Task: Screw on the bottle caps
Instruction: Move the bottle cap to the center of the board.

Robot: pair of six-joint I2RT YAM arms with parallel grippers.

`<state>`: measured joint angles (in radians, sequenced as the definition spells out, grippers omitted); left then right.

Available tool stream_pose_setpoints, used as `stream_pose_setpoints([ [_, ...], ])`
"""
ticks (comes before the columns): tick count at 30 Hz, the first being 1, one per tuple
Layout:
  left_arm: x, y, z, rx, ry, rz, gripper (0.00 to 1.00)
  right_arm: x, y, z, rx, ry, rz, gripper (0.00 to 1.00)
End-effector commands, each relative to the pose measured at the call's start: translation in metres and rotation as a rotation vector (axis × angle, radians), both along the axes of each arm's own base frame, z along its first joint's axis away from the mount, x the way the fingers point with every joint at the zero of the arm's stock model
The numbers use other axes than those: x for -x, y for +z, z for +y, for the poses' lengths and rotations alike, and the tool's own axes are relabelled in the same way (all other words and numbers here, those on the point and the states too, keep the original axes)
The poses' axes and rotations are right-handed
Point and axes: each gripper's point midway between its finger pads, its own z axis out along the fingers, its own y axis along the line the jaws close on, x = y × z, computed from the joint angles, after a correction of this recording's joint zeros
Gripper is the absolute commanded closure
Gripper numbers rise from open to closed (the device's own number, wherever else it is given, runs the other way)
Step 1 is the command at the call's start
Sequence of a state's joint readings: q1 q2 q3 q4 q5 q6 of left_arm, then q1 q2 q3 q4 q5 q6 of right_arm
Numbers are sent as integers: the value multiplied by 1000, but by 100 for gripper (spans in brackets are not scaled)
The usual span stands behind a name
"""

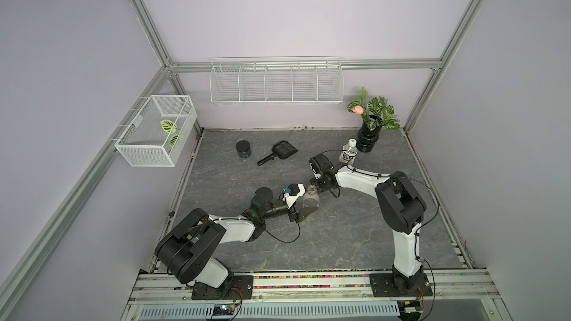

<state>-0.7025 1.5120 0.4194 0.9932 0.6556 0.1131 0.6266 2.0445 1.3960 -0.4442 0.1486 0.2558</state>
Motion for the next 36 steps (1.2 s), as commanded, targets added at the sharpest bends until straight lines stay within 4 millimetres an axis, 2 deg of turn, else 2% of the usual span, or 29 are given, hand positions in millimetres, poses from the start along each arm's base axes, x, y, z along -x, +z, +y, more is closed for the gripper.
stream_pose_setpoints([
  [1, 1, -2, -2, -2, -12, 17, 23, -7, 0, 4, -41, -37, 10, 60],
  [8, 0, -2, -2, 0, -11, 20, 23, 6, -13, -10, -10, -56, 55, 68],
  [12, 0, -1, -2, 0, -10, 18, 23, 20, -10, -29, 31, -65, 85, 70],
  [20, -1, -3, -2, 2, -8, 16, 23, 93, -1, -77, 147, -8, 210, 69],
  [23, -2, -3, -2, 1, -3, 15, 23, 107, 3, -76, 164, 55, 212, 69],
  [27, -2, -3, -1, -4, 4, 11, 23, 113, 8, -73, 137, 33, 215, 68],
  [36, -3, -3, -1, -7, 10, 6, 23, 144, 11, -89, 157, 37, 285, 67],
])
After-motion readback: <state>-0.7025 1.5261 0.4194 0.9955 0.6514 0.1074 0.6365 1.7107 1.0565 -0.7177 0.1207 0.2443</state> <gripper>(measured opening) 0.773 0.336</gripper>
